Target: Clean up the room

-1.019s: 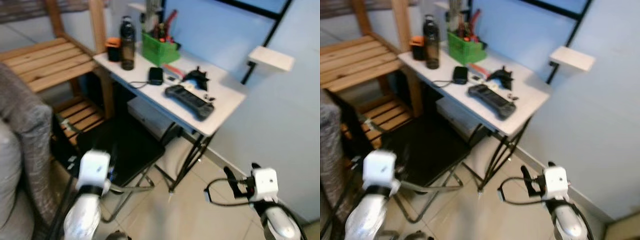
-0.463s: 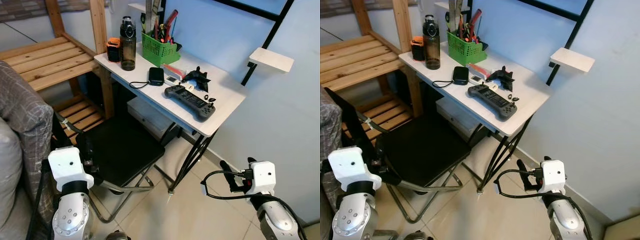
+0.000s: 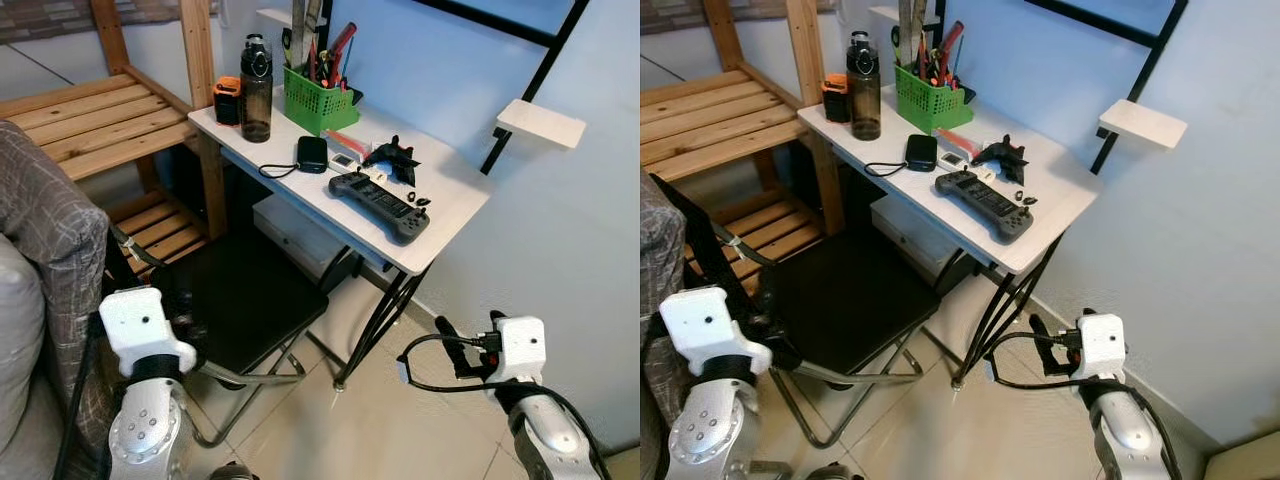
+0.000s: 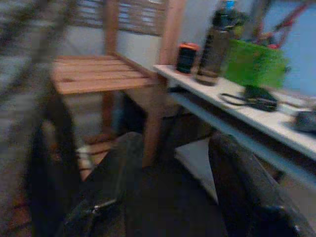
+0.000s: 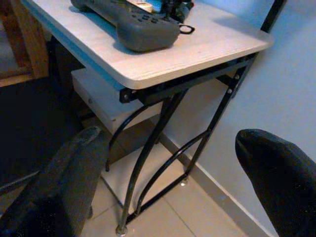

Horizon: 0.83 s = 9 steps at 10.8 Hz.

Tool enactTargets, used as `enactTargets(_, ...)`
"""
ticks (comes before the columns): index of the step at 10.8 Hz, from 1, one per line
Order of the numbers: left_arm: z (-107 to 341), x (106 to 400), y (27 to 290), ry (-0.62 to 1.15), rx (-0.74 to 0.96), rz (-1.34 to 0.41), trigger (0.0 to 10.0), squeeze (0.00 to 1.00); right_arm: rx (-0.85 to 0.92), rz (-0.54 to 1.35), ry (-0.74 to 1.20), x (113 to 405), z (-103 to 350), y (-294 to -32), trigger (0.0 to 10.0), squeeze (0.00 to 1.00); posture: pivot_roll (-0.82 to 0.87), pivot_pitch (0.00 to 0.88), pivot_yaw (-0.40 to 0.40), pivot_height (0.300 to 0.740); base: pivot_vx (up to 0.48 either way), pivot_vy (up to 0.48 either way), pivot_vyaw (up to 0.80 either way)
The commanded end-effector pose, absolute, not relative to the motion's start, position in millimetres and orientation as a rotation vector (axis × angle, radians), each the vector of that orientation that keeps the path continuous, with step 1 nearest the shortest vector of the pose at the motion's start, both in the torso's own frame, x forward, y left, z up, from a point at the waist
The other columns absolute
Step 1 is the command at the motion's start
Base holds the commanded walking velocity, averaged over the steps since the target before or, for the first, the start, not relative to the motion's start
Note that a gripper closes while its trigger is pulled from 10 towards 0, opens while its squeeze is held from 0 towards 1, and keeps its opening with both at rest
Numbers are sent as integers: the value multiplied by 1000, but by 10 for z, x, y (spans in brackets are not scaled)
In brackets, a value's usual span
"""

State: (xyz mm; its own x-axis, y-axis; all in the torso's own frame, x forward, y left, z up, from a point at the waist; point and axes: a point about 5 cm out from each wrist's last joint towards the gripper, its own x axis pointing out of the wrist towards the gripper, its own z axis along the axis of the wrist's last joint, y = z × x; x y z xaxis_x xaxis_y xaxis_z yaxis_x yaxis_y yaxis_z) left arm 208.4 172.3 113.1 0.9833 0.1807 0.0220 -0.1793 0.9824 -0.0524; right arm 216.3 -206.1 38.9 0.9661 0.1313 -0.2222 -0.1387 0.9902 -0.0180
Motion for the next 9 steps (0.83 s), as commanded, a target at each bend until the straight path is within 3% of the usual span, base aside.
enactTargets(1, 1181, 2101, 1605, -41, -90, 103, 10000, 0, 13, 187, 210, 2198, 459, -1997, 10000, 47, 144, 0, -99, 740, 0, 0, 0)
enactTargets(5, 1106, 2123, 1422, 20, -70, -123, 10000, 0, 20, 212, 233, 2275, 435, -1989, 10000, 51, 146, 0, -57, 740, 0, 0, 0)
enactTargets(9, 1091, 2275, 1462, 39, -10, -177, 10000, 0, 36, 221, 193, 2364, 513, -1840, 10000, 51, 100, 0, 8, 740, 0, 0, 0)
